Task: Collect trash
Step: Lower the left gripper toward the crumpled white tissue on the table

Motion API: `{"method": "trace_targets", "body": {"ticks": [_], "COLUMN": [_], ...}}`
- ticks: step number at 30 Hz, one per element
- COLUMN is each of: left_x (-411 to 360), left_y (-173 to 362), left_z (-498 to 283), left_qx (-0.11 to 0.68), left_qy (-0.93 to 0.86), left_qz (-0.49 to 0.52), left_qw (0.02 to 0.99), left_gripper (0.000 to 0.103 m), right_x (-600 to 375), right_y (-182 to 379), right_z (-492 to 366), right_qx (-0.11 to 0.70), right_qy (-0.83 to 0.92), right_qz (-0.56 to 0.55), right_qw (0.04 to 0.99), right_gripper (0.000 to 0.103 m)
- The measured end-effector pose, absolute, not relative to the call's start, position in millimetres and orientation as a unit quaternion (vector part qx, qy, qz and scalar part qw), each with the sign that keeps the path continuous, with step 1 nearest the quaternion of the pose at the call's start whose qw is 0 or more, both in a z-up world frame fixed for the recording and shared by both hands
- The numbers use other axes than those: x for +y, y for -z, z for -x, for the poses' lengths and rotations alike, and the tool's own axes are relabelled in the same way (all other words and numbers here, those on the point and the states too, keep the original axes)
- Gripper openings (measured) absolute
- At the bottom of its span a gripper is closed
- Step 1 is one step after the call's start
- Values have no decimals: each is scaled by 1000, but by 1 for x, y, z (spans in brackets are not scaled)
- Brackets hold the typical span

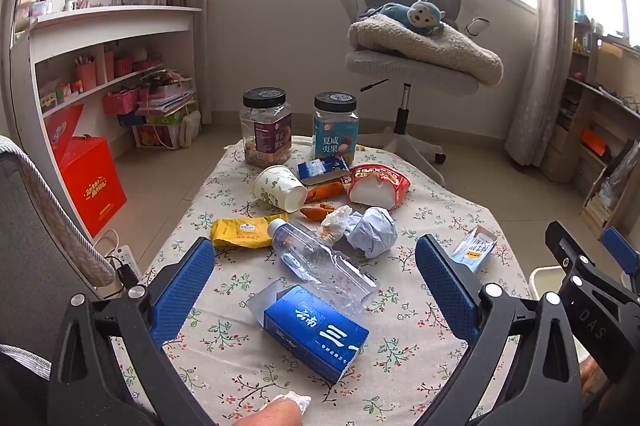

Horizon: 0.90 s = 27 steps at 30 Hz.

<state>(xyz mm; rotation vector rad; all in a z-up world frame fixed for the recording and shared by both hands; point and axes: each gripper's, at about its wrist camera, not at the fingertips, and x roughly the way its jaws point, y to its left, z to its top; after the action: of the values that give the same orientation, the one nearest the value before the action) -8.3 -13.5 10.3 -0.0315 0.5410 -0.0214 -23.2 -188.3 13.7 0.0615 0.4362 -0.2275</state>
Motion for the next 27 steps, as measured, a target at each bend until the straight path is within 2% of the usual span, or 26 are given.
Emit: {"method": "trace_targets", "body": {"ticks": [22,27], "left_x": [-11,2], "left_y": [-2,6], "left_z": [7,1], "left_qx": [277,328], "left_qy": [8,15], "left_qz": [14,35], "left_qw": [961,944], "left_gripper": [97,97], "right_x": [-185,-184], "right_y": [-8,-4], "right_z": [20,15], "right_qx": [222,245], "right_qy": [110,103], "right_qz": [-31,-31], "right_qw": [968,963], "right_gripper": [96,96]}}
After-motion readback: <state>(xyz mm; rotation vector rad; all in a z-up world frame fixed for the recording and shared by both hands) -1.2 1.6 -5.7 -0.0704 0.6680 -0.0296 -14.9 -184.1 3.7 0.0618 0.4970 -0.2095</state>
